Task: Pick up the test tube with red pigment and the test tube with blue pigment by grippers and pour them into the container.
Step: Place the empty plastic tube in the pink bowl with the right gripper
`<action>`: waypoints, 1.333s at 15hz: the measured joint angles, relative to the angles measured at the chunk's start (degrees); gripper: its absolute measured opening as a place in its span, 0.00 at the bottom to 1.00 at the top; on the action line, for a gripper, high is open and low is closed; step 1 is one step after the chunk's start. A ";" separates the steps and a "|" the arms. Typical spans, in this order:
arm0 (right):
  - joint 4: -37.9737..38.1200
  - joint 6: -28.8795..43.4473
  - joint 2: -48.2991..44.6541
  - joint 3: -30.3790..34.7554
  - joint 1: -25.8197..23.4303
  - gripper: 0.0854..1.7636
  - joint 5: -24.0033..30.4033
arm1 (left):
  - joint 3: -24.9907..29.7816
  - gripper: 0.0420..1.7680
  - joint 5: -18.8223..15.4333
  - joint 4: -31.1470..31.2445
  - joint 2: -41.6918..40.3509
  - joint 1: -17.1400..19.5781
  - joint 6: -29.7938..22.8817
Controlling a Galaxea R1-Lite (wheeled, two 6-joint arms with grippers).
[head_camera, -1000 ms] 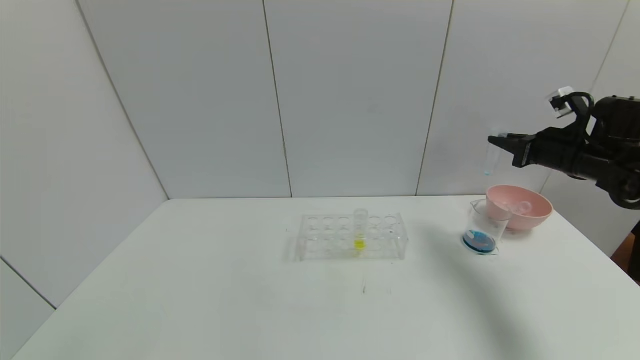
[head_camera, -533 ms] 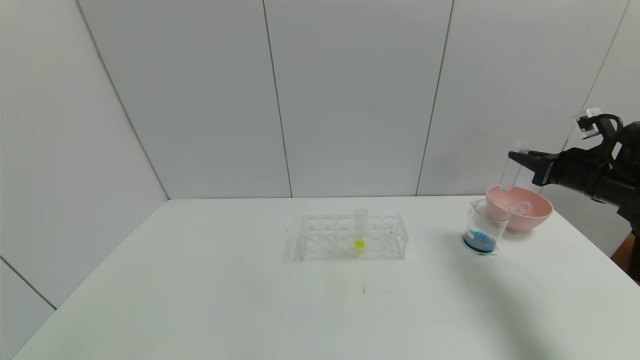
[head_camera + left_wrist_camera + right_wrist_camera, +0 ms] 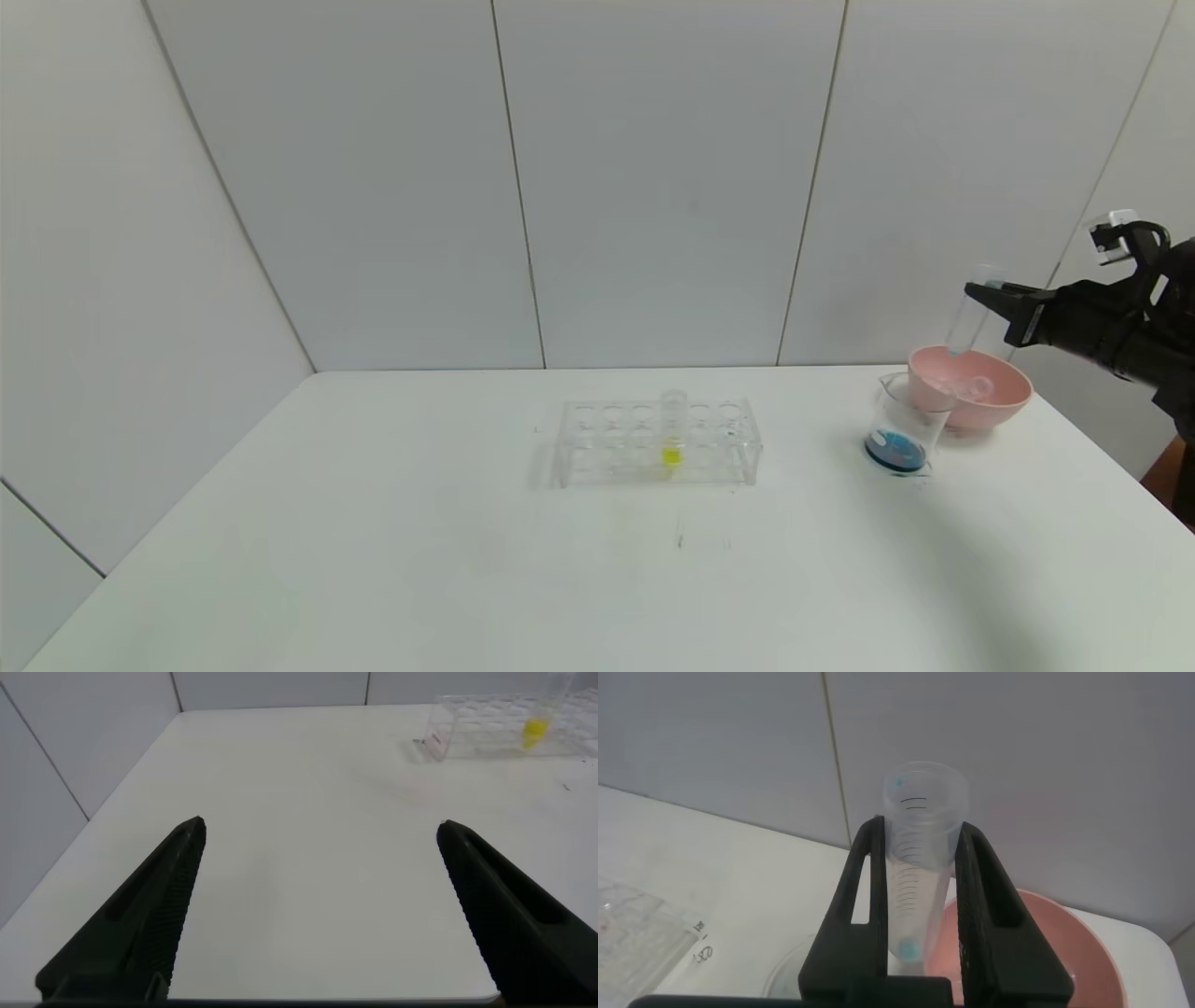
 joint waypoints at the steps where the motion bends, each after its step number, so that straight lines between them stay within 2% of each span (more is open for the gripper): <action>1: -0.50 0.02 1.46 -1.00 -0.99 0.24 -0.02 | 0.00 1.00 0.00 -0.02 0.00 0.00 -0.02; 6: -2.96 0.90 9.69 -6.73 -5.92 0.24 0.02 | 0.00 1.00 0.00 0.02 0.00 0.00 -0.02; 11: -4.07 1.10 13.84 -8.85 -6.91 0.24 0.17 | 0.00 1.00 0.00 0.00 0.00 0.00 -0.02; 15: -4.55 1.50 15.15 -9.51 -6.67 0.51 0.20 | 0.00 1.00 0.00 0.00 0.00 0.00 -0.02; 18: -9.69 1.65 16.57 -10.03 -6.34 0.66 0.11 | 0.00 1.00 0.00 0.05 0.00 0.00 -0.02; 20: -10.33 1.72 17.27 -10.12 -5.12 0.73 -0.09 | 0.00 1.00 0.00 -0.02 0.00 0.00 -0.02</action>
